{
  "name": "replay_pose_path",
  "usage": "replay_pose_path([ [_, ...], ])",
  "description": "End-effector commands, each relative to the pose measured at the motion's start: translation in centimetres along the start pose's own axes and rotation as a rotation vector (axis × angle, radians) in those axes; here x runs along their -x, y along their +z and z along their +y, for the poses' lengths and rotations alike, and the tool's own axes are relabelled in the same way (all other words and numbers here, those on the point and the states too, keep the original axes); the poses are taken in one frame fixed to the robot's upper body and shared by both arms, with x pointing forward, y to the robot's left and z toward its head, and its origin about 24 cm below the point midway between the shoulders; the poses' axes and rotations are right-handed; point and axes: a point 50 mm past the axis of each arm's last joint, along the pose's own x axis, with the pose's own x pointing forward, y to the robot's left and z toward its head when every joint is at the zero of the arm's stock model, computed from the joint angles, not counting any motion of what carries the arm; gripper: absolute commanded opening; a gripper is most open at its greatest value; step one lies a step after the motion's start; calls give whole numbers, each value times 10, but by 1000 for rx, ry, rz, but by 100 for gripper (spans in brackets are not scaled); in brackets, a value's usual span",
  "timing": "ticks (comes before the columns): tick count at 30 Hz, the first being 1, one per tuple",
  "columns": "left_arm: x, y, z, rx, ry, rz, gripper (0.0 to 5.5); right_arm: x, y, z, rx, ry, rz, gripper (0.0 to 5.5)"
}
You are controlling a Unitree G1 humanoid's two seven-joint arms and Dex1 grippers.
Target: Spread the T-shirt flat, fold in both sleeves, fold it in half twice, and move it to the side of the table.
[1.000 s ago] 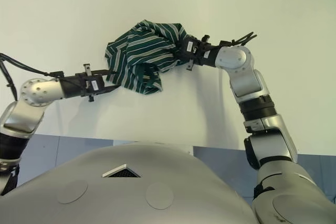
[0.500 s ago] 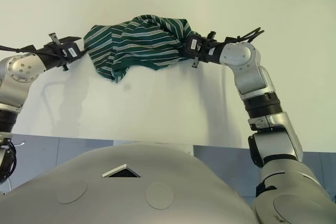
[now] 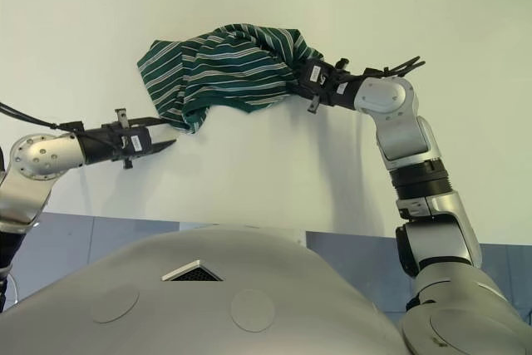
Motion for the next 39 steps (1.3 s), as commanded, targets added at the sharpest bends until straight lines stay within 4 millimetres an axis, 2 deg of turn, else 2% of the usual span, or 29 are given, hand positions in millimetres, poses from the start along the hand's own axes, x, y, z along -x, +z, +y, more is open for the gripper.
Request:
replay_pose_path([
  [1, -11, -5, -5, -17, 3, 25, 187, 0, 1, 0, 2, 30, 4, 158],
  [3, -12, -7, -8, -16, -26, 31, 187, 0, 1, 1, 1, 30, 5, 158],
  [5, -15, -12, -16, -6, -84, 44, 164, -1, 2, 1, -2, 22, -7, 158],
  [8, -18, -17, -24, -2, -146, 56, 101, 1, 14, -8, -42, -29, -79, 158],
  [11, -21, -24, -25, -7, -181, 76, 43, 19, 27, -20, -122, -73, -174, 158],
  [13, -26, -36, -28, 24, -175, 85, 2, 35, 29, -22, -146, -40, -179, 158],
  [14, -27, -35, -28, 79, -158, 43, 2, 41, 27, -20, -143, -16, -162, 158],
  [17, -13, 3, 1, 327, -30, -287, 2, 49, 24, -7, -126, 64, -114, 158],
  [20, 16, 24, 48, 468, 125, -549, 2, 38, 19, 10, -77, 111, -82, 158],
  [22, 27, 25, 64, 520, 189, -613, 2, 30, 16, 16, -15, 129, -56, 158],
  [26, 24, 16, 62, 574, 190, -582, 2, 13, 11, 21, 133, 102, -14, 158],
  [29, 22, 18, 61, 576, 179, -580, 2, 6, 10, 18, 154, 46, -20, 158],
  [34, 24, 18, 60, 586, 176, -578, 0, 1, 3, 16, 167, 44, 17, 75],
  [37, 25, 17, 61, 589, 181, -569, 0, 2, 7, 13, 151, 34, -10, 7],
  [39, 25, 15, 61, 592, 188, -560, 0, 6, 16, 13, 95, 43, -83, 1],
])
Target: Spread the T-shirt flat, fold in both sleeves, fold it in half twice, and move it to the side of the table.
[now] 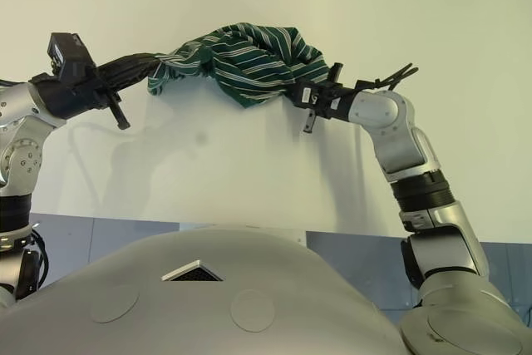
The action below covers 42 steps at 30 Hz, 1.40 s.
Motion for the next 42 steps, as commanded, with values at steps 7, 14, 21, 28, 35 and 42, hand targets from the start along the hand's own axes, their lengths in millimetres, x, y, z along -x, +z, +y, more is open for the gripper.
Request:
replay_pose_path([
  [7, 18, 36, 22, -23, 55, -89, 0, 88, 69, -68, -191, 31, -342, 1],
  [14, 25, 121, 47, -109, 78, -370, 0, 143, 120, -116, -278, 119, -569, 1],
  [21, 35, 27, 42, 50, 74, 26, 0, 114, 54, -69, -465, 340, -257, 33],
  [28, 28, 4, 51, 40, 147, 108, 0, 101, 46, -75, -398, 269, -197, 157],
  [35, 18, -13, 46, 20, 168, 183, 0, 74, 60, 1, -264, 391, -170, 246],
  [42, 23, -19, 45, 43, 167, 218, 0, 54, 46, 35, -184, 361, -108, 246],
])
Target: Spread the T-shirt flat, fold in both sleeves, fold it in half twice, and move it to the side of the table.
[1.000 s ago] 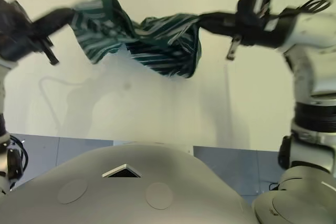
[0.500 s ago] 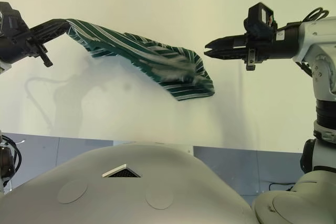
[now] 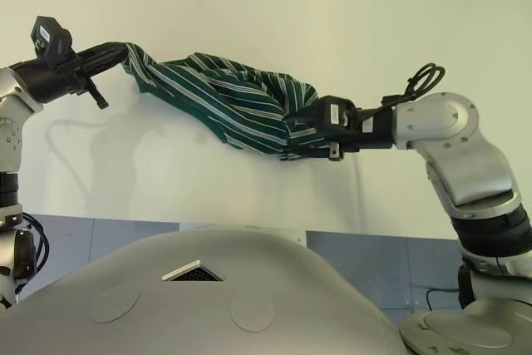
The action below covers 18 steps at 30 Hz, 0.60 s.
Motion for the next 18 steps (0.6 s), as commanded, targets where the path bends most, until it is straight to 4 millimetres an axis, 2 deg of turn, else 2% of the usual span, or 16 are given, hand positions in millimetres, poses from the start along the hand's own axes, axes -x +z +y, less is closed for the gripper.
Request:
replay_pose_path([
  [1, 1, 0, 3, -8, -6, 30, 0, -11, -13, 8, 47, 8, 55, 227],
  [4, 0, 1, 5, -3, -16, 33, 0, -18, -17, 9, 69, 28, 62, 166],
  [8, -2, 1, 6, -2, -30, 39, 0, -22, -27, 5, 119, 34, 123, 161],
  [10, -2, 0, 6, 0, -29, 40, 0, -23, -30, 1, 134, 28, 142, 126],
  [17, -1, -2, 8, -1, -24, 46, 0, -23, -28, -13, 168, -9, 140, 3],
  [18, -1, -2, 8, -1, -24, 46, 0, -24, -27, -14, 166, -11, 132, 3],
])
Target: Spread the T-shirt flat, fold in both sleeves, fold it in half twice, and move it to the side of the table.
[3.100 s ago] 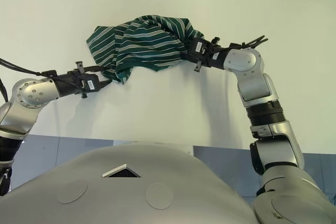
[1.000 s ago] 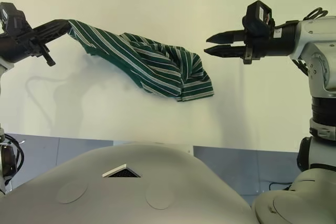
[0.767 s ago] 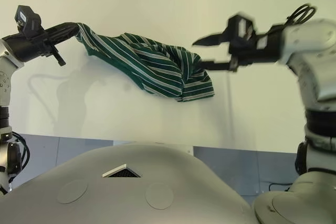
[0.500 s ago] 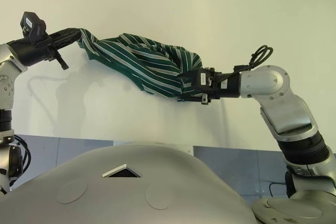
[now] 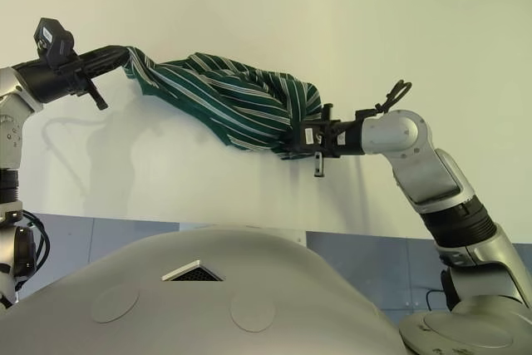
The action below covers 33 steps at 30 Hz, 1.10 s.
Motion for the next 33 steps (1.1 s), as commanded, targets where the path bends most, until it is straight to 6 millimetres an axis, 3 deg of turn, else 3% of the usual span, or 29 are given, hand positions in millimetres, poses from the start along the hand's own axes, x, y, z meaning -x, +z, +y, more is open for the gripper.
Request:
replay_pose_path([
  [1, 0, 2, 3, -22, 2, 23, 0, 0, 5, -8, 1, -25, -32, 3],
  [3, 0, 4, 4, -21, 4, 12, 0, 7, 14, -16, -36, -49, -100, 3],
  [5, 1, 14, 5, -1, -5, -47, 0, 26, 32, -32, -90, -99, -227, 3],
  [9, 15, 62, 17, 26, 2, -270, 0, 108, 75, -79, -118, -257, -481, 3],
  [12, 32, 106, 21, 34, -17, -477, 0, 149, 103, -92, -95, -317, -625, 3],
  [18, 88, 198, -3, -88, -151, -816, 0, 230, 160, -83, 35, -360, -911, 3],
  [24, 124, 254, -55, -286, -267, -912, 0, 283, 201, -54, 182, -349, -1022, 3],
  [28, 131, 257, -73, -342, -247, -871, 0, 285, 201, -42, 166, -351, -990, 3],
  [32, 75, 216, -60, -202, -150, -634, 0, 257, 160, -59, -33, -421, -861, 3],
  [33, 57, 194, -55, -150, -133, -528, 0, 241, 141, -66, -109, -415, -796, 3],
])
